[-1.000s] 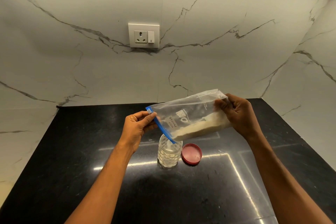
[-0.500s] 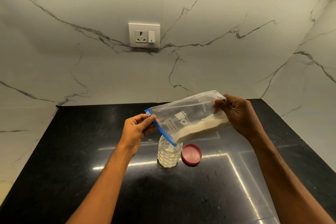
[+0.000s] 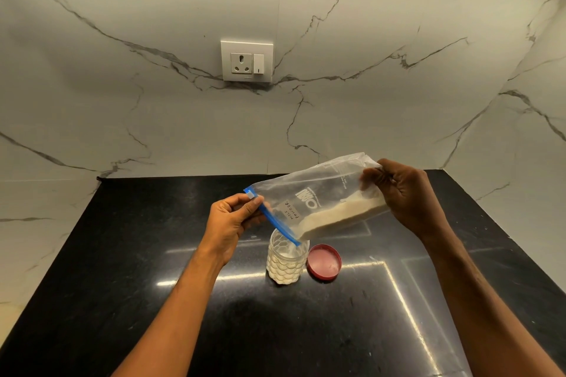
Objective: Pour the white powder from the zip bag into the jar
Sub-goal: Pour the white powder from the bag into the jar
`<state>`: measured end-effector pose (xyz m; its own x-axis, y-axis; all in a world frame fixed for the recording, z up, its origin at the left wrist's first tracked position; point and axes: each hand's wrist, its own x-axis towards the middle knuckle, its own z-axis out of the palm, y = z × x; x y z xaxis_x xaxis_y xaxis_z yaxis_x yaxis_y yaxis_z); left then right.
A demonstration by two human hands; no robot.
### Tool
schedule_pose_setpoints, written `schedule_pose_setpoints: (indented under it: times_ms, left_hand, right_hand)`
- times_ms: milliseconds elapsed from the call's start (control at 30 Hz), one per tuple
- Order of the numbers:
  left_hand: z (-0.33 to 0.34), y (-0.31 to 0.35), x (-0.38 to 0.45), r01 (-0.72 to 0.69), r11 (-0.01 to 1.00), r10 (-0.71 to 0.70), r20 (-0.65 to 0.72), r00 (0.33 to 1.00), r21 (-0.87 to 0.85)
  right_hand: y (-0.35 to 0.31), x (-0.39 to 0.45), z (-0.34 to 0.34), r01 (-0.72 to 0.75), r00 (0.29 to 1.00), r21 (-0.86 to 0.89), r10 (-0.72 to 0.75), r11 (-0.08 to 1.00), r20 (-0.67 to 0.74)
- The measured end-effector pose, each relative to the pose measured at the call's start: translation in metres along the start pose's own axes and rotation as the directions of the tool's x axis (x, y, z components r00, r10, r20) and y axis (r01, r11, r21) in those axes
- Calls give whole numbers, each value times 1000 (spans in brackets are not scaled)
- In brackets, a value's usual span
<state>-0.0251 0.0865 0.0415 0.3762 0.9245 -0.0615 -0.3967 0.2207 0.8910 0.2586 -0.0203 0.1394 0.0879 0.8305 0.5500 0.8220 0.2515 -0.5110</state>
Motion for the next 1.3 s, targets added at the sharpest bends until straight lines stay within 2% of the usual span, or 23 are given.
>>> schedule_pose_setpoints:
  times_ms: [233, 800, 1300]
  left_hand:
    - [2, 1, 1, -7, 1000, 7, 5, 1000, -10]
    - [1, 2, 4, -10, 1000, 10, -2, 1000, -11]
    - [2, 0, 4, -11, 1000, 10, -16, 1000, -11]
  right_hand:
    - [-2, 1, 1, 0, 999, -10, -1, 1000, -49]
    - [-1, 2, 4, -17, 999, 37, 19, 999, -46]
    - [-10, 7, 3, 10, 997, -4, -11, 1000, -77]
